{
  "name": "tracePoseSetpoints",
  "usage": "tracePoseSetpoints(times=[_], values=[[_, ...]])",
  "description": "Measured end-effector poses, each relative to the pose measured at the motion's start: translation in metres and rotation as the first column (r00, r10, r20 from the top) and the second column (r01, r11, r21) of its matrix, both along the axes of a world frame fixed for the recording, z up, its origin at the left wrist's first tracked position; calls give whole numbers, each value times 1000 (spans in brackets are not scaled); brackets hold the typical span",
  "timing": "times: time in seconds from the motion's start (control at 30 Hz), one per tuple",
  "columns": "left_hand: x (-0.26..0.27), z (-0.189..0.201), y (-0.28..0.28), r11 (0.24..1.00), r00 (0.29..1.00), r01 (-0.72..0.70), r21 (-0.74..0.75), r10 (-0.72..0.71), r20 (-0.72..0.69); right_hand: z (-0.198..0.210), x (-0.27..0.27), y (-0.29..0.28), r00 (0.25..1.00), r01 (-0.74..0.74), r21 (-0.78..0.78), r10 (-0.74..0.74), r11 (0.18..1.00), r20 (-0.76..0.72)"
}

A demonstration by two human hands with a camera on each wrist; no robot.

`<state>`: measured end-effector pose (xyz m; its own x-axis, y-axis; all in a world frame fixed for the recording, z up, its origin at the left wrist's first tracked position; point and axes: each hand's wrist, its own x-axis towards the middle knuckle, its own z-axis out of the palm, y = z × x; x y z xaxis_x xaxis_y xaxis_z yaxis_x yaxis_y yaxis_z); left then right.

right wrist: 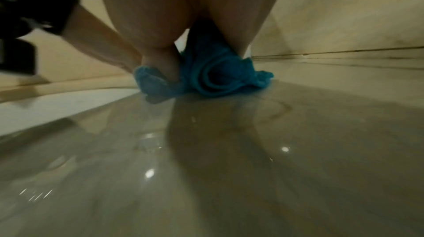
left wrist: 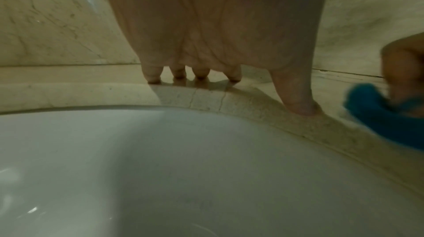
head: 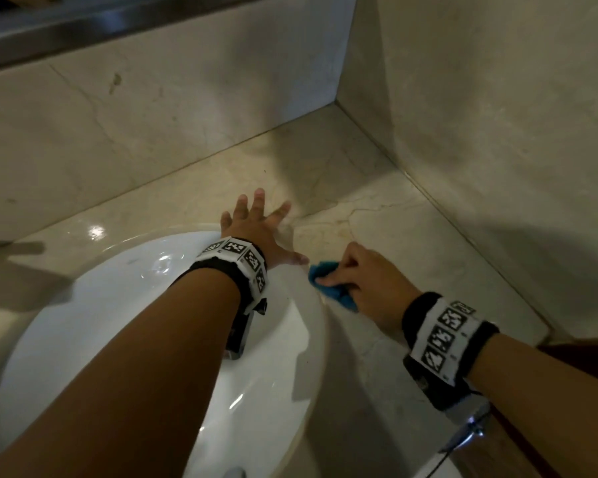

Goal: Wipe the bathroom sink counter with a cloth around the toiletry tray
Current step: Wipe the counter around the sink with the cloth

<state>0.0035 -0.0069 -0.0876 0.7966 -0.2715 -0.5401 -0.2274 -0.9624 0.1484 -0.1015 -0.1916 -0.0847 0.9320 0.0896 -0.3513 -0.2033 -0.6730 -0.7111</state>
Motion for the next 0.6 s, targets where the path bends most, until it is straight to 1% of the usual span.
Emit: tracePoseSetpoints(times=[0.07,0.1,0.13,0.17,0.2,0.27,0.3,0.33,0.37,0.43,0.47,0.5,0.57,0.6], values=[[0,1,-2,1000,1000,-9,8,9,-6,4,-12,-5,996,-75,-33,74,997,-45],[0,1,-2,1000,1000,-12,9,12,-7,5,-14,-8,993,-94,-30,91,995,-72],[1,1,-2,1000,1000,-10,10,10,-8,4,-13,-11,994,-91,-44,88,995,-66],[1,1,-2,1000,1000,-6,10,6,-8,2,-8,-14,996,-74,-32,73,997,-42],[1,2,-1,1000,1000,-3,9,3,-9,-1,1,-16,999,-42,-55,42,998,2],[-1,2,-1,1000,1000,-5,1,5,-7,-5,20,-23,990,14,-169,9,986,138],[-1,2,-1,1000,1000,-8,-1,8,-5,-6,27,-26,983,52,-191,-16,980,182],[-1,3,-1,1000,1000,-10,0,10,-4,-7,31,-26,977,88,-197,-46,976,210],[-1,5,-1,1000,1000,-10,5,10,-8,-8,31,-25,975,90,-216,-42,972,217],[-1,8,-5,1000,1000,-15,16,15,-13,-5,16,-17,986,7,-207,27,978,163],[-1,8,-9,1000,1000,-14,26,14,-3,-4,4,-14,987,-72,-186,97,980,131],[-1,8,-14,999,1000,-6,35,5,16,-4,-10,-13,975,-148,-170,173,974,139],[-4,5,-25,999,999,11,40,-13,39,-3,-29,-16,940,-285,-230,318,931,125],[-4,4,-29,1000,1000,8,29,-9,21,-4,-29,-21,919,-333,-263,374,906,124]])
